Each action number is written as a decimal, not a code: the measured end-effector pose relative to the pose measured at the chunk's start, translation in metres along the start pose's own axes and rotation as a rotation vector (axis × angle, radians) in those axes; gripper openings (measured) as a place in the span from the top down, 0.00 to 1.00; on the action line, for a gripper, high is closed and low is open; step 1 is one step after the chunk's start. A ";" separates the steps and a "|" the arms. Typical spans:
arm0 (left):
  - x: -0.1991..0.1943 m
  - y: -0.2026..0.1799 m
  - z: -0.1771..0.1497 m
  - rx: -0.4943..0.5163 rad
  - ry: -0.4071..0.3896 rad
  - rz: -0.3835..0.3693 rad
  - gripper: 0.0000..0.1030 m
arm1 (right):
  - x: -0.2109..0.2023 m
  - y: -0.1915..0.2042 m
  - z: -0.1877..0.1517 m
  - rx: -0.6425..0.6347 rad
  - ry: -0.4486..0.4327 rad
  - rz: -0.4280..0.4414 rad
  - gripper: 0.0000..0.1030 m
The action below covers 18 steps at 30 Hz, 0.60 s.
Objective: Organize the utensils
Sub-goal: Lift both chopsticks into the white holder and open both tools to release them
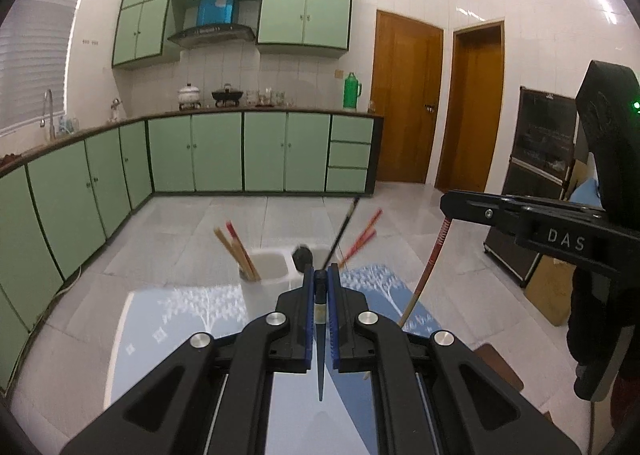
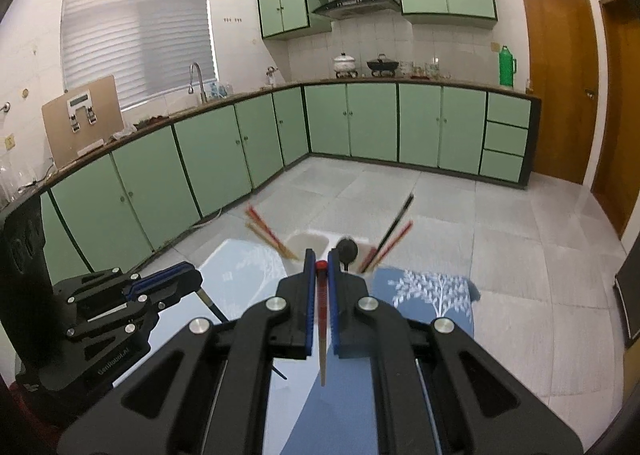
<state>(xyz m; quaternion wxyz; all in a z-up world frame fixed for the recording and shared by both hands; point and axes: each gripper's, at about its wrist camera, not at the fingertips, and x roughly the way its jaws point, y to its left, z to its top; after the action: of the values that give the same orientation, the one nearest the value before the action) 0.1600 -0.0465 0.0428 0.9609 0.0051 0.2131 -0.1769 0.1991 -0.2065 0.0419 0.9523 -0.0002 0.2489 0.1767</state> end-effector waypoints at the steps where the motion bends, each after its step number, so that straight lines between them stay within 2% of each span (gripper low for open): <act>1: 0.000 0.001 0.006 0.003 -0.013 0.001 0.94 | 0.000 0.000 0.007 0.000 -0.008 0.003 0.95; 13: 0.018 0.013 0.092 0.024 -0.194 0.027 0.94 | 0.019 -0.018 0.091 -0.027 -0.117 -0.017 0.95; 18: 0.045 0.017 0.108 0.038 -0.215 0.053 0.94 | 0.045 -0.034 0.114 -0.020 -0.134 -0.041 0.95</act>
<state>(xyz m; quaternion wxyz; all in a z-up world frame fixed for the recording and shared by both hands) 0.2476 -0.0551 0.1217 0.9823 0.0099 0.1052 -0.1549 0.3011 -0.2132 0.1180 0.9702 -0.0029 0.1826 0.1593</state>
